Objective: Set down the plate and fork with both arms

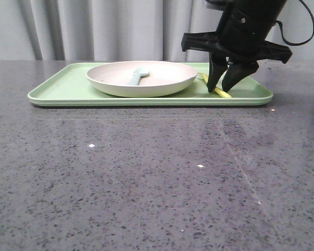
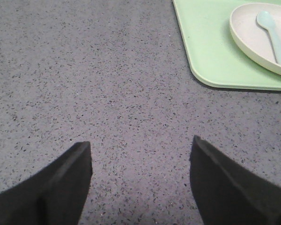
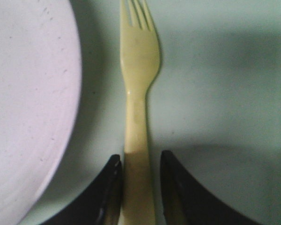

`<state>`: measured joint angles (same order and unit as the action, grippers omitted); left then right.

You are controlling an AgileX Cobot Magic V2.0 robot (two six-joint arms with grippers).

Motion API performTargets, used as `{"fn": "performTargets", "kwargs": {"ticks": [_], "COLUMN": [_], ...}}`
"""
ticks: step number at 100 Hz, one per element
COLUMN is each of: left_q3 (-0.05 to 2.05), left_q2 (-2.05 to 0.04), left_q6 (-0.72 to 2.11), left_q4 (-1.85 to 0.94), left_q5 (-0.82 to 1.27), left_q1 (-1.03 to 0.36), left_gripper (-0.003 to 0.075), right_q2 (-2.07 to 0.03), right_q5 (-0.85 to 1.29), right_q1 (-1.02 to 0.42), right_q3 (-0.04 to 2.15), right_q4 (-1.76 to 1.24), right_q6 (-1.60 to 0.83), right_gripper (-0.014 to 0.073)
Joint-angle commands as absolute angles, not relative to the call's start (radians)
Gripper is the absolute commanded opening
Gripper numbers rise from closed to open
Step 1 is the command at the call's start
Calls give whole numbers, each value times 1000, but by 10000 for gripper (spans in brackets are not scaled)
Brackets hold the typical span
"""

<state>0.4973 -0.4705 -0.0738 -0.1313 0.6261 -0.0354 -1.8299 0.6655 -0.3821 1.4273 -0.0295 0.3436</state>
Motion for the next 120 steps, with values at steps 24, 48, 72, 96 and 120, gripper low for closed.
{"fn": "performTargets", "kwargs": {"ticks": [24, 48, 72, 96, 120], "left_q3": [525, 525, 525, 525, 525], "left_q2": [-473, -473, -473, -473, -473], "left_q6": [-84, -84, -84, -84, -84], "left_q4": [-138, -138, -138, -138, -138], "left_q5": [561, 561, 561, 561, 561], "left_q1": [-33, -33, -33, -33, -33], "left_gripper": [441, 441, 441, 441, 441], "right_q2": [-1688, -1581, -1430, -1192, -921], "right_q5": [593, 631, 712, 706, 720], "right_q1": [-375, -375, -375, -352, -255], "right_q3": [1452, 1452, 1404, 1203, 946], "right_q4": [-13, 91, 239, 279, 282], "right_q6": [333, 333, 333, 333, 333], "right_gripper": [430, 430, 430, 430, 430]}}
